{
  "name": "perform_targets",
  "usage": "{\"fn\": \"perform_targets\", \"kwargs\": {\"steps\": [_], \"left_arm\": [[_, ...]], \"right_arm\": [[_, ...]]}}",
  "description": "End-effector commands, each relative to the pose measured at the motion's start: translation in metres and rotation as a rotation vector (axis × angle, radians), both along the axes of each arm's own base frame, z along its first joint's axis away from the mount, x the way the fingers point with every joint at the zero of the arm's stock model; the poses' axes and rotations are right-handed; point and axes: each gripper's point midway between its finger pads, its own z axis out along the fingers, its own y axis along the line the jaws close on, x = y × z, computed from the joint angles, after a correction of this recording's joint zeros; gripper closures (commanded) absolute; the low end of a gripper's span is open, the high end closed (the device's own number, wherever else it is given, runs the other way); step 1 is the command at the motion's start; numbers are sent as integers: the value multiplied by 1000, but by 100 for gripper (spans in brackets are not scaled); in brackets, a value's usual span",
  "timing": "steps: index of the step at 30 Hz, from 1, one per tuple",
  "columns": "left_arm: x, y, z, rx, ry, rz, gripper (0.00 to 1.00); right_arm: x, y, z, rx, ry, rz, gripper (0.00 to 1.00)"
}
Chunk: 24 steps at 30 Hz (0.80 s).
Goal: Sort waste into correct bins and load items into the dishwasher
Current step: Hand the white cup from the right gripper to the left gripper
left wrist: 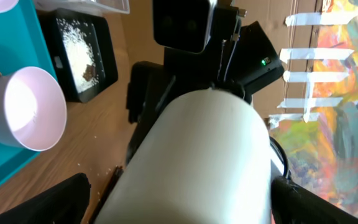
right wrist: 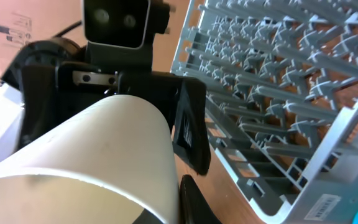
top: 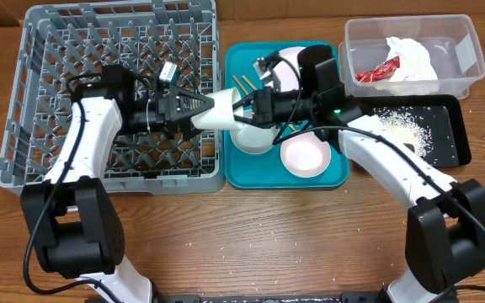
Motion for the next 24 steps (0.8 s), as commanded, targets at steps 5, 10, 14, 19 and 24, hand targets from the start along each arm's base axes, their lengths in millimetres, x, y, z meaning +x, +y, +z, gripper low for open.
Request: {"fn": "perform_targets", "kwargs": {"steps": [5,10,14,19,24], "left_arm": [[1,-6,4,-21,-14,-16,14],[1,-6,4,-21,-14,-16,24],[1,-6,4,-21,-14,-16,41],[0,-6,1,-1,-1,-16,46],[-2,-5,-14,85,16,-19,56]], "right_arm": [[-11,8,-14,-10,23,35,96],[-11,8,-14,-10,17,36,96],[-11,8,-14,-10,17,37,96],[-9,8,-15,-15,14,27,96],[-1,0,-16,-18,14,-1,68]]}}
